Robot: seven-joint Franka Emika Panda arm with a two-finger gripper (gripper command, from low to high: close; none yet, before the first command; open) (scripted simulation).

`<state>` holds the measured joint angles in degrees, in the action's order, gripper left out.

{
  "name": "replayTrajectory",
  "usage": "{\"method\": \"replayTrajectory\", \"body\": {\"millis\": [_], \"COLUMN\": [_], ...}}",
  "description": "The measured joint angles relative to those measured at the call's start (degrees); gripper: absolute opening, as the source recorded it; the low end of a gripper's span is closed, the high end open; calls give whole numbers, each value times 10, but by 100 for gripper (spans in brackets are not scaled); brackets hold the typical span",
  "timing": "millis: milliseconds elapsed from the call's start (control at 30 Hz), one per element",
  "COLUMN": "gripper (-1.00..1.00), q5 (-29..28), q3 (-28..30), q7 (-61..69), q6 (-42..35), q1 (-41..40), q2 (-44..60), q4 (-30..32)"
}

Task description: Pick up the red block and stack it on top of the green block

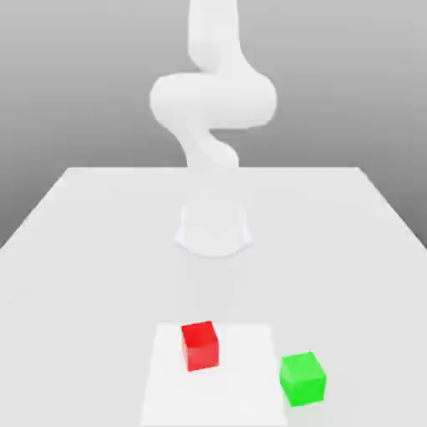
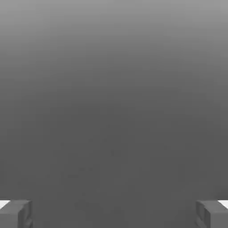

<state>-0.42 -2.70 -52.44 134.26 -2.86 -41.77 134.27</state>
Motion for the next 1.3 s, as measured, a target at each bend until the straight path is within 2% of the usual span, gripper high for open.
{"method": "replayTrajectory", "body": {"millis": [367, 667, 867, 1000, 1167, 1200, 1300], "gripper": [0, 0, 0, 0, 0, -100, -100], "q5": [-24, -33, -6, -47, -116, -123, -123], "q3": [-99, -138, -141, -122, -62, -52, -52], "q7": [-296, -528, -642, -684, -735, -740, -740], "q6": [110, 199, 259, 305, 365, 373, 373], "q1": [-112, -168, -173, -166, -122, -114, -114], "q2": [183, 330, 418, 475, 550, 559, 559], "q4": [110, 199, 251, 246, 235, 234, 234]}}
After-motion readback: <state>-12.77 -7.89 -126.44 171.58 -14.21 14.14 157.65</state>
